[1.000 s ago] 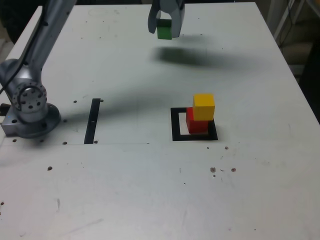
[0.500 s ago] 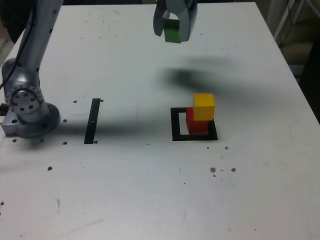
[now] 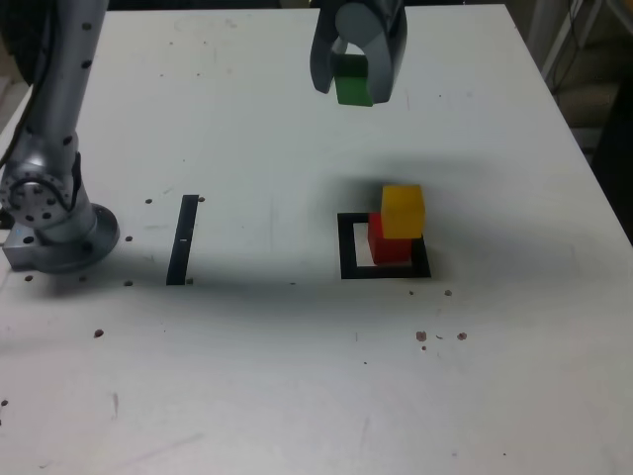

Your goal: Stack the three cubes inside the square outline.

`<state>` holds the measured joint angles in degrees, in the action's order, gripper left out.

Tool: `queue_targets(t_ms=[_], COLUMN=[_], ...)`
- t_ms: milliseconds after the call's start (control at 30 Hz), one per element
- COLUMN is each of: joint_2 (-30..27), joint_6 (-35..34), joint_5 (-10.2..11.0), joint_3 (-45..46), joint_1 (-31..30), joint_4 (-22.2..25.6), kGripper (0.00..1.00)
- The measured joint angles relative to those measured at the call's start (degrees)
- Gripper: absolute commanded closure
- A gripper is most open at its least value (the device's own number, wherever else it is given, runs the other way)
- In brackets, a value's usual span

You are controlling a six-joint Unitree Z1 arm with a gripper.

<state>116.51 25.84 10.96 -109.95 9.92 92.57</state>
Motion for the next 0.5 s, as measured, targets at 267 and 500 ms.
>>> queue_targets(t_ms=[267,500], joint_2=[-0.45,-0.46], joint_6=[-4.65,-8.81], joint_5=[-3.4,-5.89], joint_3=[0.1,0.17], joint_1=[-5.82,-9.78], joint_4=[0.36,0.47], kGripper=[0.7,0.7])
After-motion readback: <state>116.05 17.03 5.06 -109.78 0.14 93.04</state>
